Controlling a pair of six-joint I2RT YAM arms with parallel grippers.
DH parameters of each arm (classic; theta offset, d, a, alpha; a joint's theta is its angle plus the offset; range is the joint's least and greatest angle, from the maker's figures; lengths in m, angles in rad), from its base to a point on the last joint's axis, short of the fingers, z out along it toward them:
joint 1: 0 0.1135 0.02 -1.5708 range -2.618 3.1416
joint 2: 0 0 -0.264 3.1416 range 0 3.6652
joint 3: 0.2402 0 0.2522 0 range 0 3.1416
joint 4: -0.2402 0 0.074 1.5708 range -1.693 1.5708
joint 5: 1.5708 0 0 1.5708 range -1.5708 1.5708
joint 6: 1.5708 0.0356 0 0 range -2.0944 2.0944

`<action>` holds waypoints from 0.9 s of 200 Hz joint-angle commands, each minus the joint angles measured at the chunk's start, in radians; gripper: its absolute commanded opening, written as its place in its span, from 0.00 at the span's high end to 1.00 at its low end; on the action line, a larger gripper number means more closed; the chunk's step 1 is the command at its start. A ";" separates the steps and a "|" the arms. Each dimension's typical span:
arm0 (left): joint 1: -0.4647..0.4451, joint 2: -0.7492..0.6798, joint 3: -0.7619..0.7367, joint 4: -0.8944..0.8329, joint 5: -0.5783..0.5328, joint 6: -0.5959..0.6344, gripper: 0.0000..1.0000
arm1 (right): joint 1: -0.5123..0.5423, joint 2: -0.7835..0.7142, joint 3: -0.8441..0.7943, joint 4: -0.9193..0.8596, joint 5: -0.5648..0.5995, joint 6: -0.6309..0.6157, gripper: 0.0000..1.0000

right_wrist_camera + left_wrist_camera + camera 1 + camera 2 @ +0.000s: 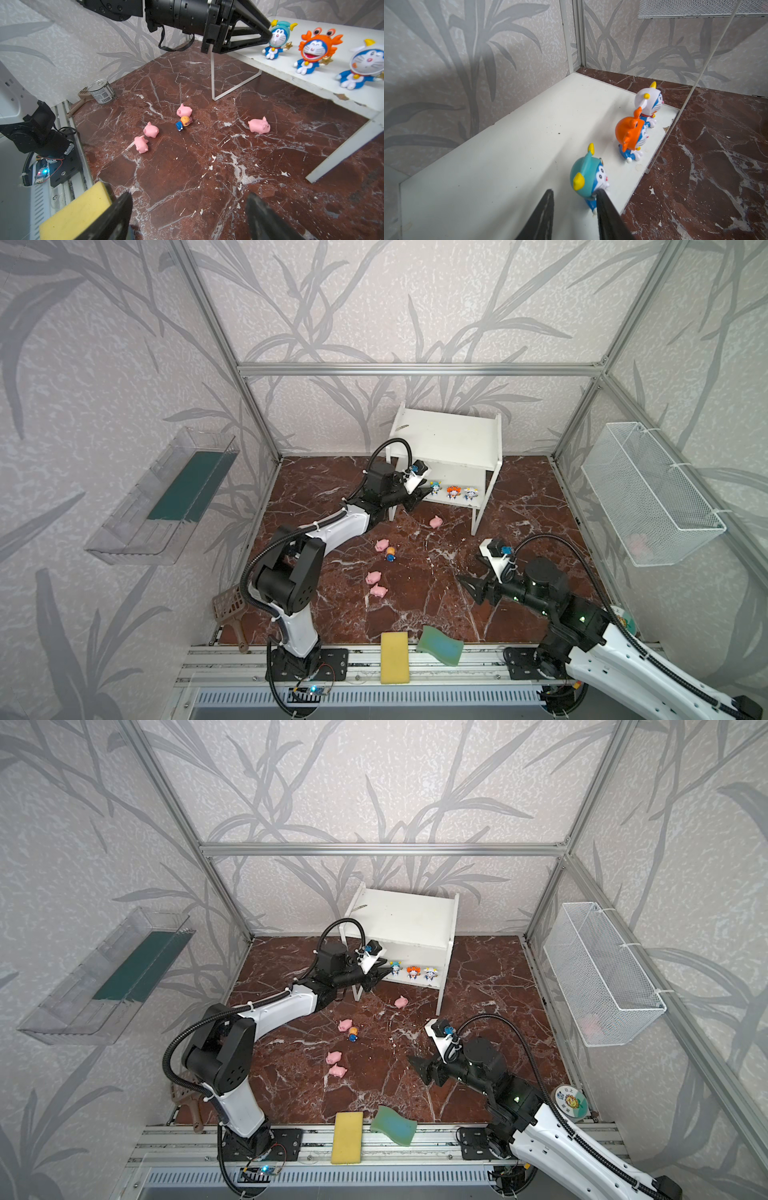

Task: Place and organize the plastic toys onto the shelf
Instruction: 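Open the left gripper to release the teal figurine on the shelf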

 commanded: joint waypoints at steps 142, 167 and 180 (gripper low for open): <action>-0.004 -0.034 -0.019 0.010 -0.033 0.018 0.63 | -0.004 -0.012 -0.007 0.016 -0.016 -0.002 0.15; -0.004 -0.045 -0.031 0.015 -0.034 0.016 0.62 | -0.003 -0.012 -0.008 0.018 -0.017 -0.002 0.15; -0.006 -0.051 -0.036 0.016 -0.035 0.017 0.62 | -0.003 -0.013 -0.008 0.018 -0.019 -0.002 0.15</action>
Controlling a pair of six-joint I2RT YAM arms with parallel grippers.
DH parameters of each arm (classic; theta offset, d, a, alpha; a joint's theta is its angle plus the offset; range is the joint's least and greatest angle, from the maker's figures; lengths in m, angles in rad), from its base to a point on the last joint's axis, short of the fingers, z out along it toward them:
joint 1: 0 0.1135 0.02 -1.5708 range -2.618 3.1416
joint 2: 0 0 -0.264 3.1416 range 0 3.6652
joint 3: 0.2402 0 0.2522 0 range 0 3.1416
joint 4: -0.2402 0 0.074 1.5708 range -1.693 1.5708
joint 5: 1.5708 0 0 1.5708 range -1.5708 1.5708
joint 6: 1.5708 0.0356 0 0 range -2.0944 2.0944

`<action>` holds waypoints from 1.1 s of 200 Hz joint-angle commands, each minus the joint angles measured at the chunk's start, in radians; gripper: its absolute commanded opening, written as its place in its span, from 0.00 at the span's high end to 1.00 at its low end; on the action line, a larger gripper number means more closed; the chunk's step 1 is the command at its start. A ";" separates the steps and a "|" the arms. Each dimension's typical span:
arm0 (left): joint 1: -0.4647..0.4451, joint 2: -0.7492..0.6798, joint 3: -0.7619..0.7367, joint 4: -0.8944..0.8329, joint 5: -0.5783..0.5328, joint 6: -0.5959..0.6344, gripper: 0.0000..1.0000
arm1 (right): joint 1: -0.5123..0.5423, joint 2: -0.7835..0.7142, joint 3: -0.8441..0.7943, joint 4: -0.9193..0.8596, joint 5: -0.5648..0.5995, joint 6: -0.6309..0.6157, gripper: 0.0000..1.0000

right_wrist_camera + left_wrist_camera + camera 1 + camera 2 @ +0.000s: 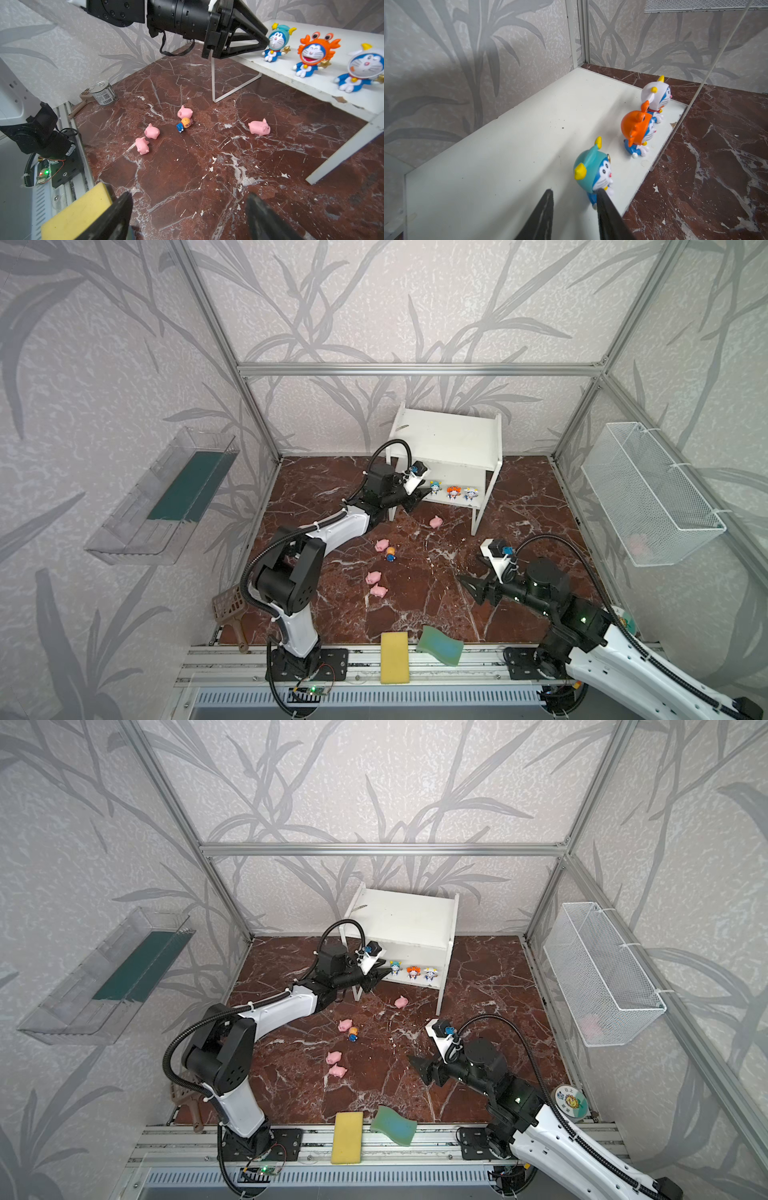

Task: Place and organize the plastic toys onto the shelf
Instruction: 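Open the left gripper to release the teal figurine on the shelf, then withdraw the left gripper from the shelf while the right gripper moves over the lion-hooded figurine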

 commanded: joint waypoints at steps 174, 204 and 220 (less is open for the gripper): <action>-0.071 -0.344 -0.240 -0.093 -0.169 -0.138 0.32 | -0.003 0.218 0.000 0.184 -0.106 0.015 0.15; -0.099 -0.554 -0.399 -0.203 -0.359 -0.273 0.03 | 0.010 0.387 0.016 0.299 -0.172 0.034 0.16; -0.103 -0.683 -0.465 -0.330 -0.489 -0.351 0.01 | 0.036 0.494 0.027 0.376 -0.178 0.044 0.17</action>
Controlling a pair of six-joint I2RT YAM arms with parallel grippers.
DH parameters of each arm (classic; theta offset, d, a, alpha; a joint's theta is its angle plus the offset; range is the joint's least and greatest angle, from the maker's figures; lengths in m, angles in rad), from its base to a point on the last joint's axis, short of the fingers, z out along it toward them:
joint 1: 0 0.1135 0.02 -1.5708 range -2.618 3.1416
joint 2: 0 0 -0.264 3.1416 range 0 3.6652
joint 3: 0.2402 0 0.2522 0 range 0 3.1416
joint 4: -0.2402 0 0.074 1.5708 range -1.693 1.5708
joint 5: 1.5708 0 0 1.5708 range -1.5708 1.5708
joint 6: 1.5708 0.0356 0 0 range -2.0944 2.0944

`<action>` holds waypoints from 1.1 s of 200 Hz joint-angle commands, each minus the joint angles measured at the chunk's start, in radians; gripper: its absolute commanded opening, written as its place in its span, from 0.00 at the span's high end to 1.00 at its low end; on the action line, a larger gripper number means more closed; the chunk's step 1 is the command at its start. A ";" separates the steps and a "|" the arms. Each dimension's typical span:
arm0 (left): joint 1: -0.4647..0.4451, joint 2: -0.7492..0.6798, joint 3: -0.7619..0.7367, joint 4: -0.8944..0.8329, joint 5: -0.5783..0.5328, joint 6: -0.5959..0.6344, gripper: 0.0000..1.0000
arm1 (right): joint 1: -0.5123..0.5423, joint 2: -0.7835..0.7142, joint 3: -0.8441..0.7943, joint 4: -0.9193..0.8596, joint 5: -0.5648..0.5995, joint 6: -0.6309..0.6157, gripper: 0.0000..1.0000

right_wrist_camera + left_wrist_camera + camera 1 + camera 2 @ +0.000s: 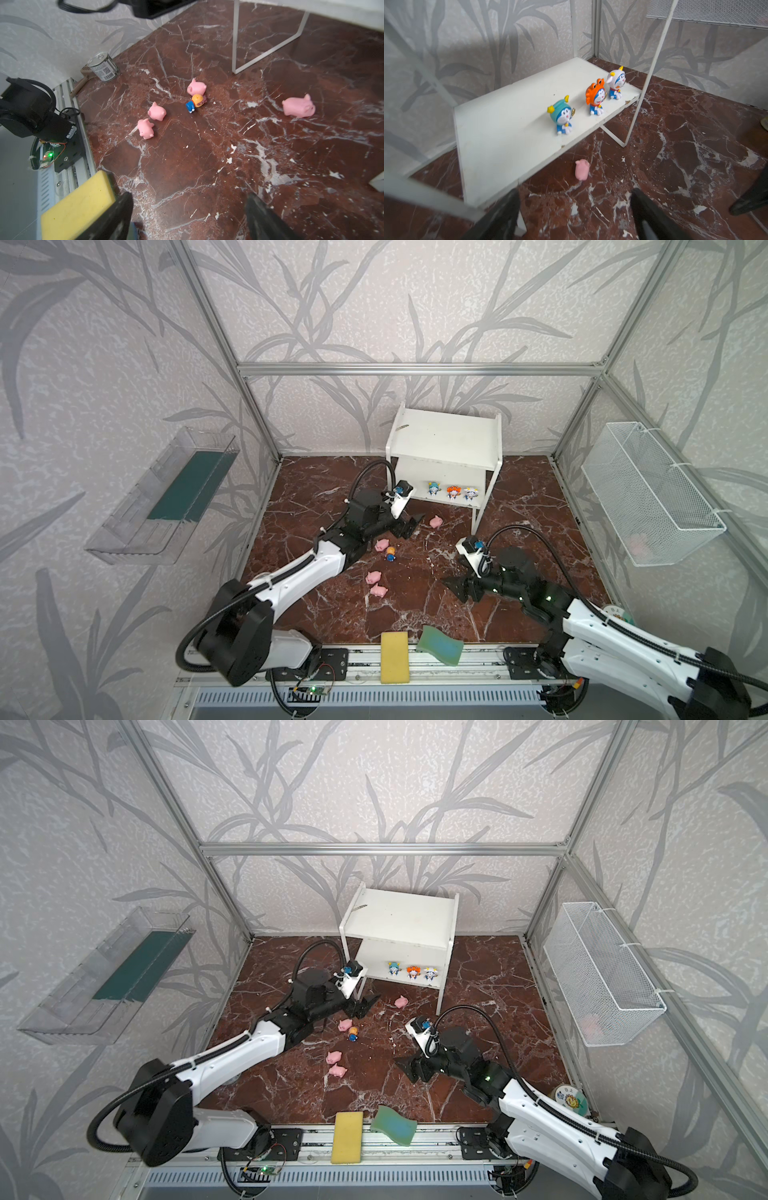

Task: Place and organize the plastic toys onto the shelf
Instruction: 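Withdraw the left gripper from the shelf while the right gripper moves over the lion-hooded figurine, then lower the right gripper onto the lion-hooded figurine among the pink pigs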

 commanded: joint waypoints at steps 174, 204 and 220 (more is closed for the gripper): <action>-0.007 -0.729 -0.110 -0.800 -0.598 -0.384 0.01 | 0.177 1.038 0.644 0.075 0.199 0.331 0.34; -0.007 -0.757 -0.106 -0.814 -0.600 -0.379 0.01 | 0.176 1.096 0.699 0.048 0.234 0.357 0.40; -0.007 -0.769 -0.100 -0.830 -0.612 -0.373 0.01 | 0.176 1.124 0.733 0.013 0.261 0.363 0.44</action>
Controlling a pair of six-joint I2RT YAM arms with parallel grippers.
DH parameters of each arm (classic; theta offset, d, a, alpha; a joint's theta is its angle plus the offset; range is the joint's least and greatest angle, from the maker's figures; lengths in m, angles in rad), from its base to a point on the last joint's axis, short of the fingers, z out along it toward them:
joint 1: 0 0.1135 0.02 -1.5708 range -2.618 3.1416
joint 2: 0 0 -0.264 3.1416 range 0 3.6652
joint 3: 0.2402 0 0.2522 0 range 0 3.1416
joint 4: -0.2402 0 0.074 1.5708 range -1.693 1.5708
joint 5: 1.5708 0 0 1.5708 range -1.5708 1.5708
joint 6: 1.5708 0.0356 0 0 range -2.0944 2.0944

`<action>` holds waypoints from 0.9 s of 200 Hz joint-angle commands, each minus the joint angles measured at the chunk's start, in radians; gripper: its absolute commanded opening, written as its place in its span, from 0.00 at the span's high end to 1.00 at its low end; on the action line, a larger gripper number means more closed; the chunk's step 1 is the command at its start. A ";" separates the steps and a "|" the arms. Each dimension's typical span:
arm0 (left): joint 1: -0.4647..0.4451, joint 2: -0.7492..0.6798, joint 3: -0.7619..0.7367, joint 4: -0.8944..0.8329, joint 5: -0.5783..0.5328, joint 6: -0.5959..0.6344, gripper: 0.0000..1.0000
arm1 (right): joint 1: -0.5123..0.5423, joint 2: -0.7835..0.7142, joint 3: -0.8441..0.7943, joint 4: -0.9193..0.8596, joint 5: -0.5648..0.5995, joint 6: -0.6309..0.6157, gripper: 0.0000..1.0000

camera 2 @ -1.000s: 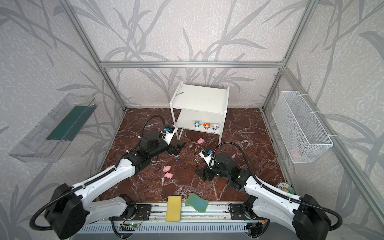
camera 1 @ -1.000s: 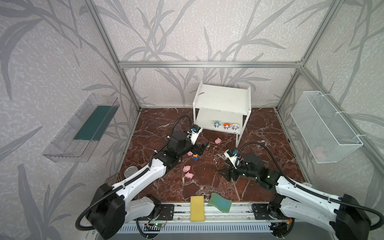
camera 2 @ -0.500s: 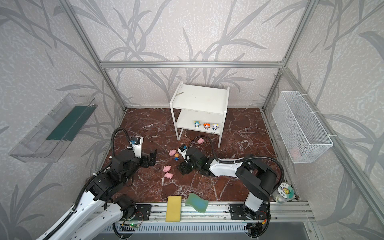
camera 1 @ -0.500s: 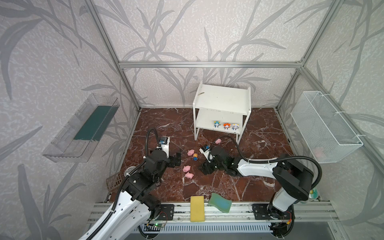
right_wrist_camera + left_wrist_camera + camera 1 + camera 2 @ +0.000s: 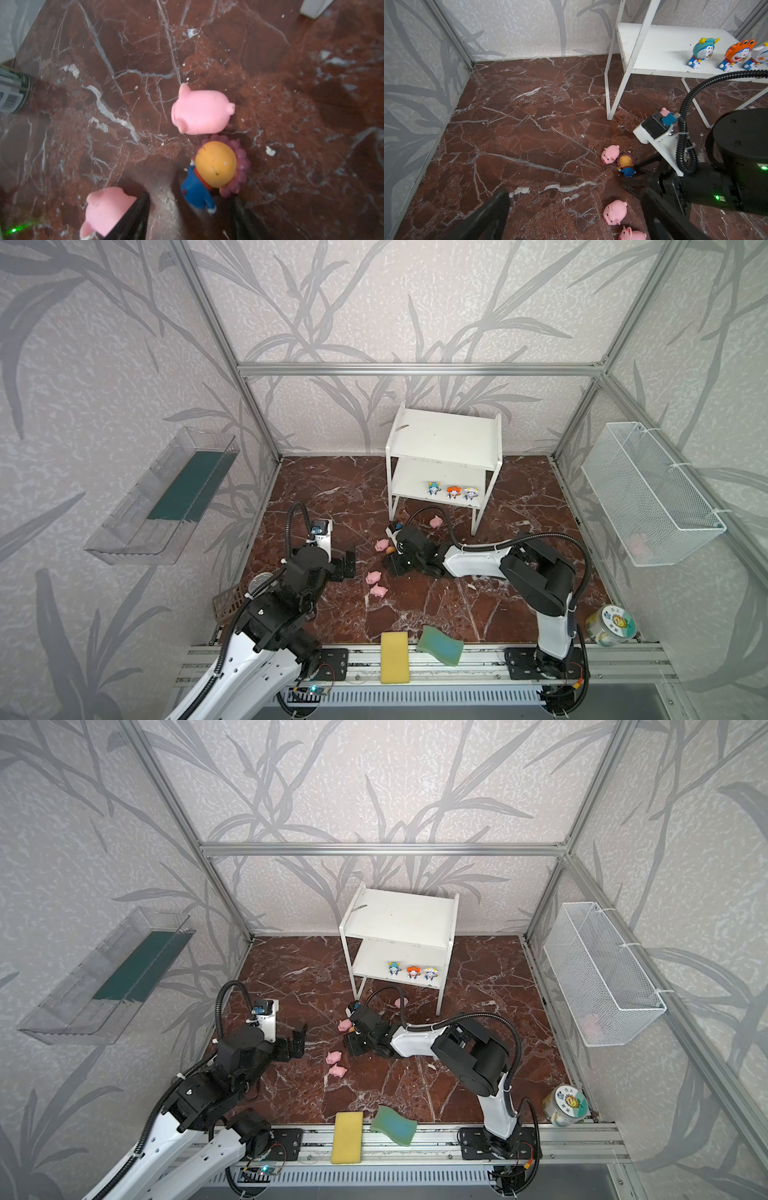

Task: Place and organize the plastic toys onto the shelf
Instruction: 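Lower the right gripper onto the lion-hooded figurine among the pink pigs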

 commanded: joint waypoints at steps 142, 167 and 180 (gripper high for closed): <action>0.001 0.080 0.021 0.057 0.070 0.005 0.01 | 0.008 -0.379 -0.365 -0.263 0.365 0.002 0.79; 0.000 0.131 0.013 0.117 0.127 -0.002 0.01 | 0.010 -0.467 -0.431 -0.395 0.485 0.027 0.78; 0.000 0.153 0.012 0.144 0.143 -0.005 0.01 | 0.015 -0.492 -0.447 -0.425 0.516 0.019 0.77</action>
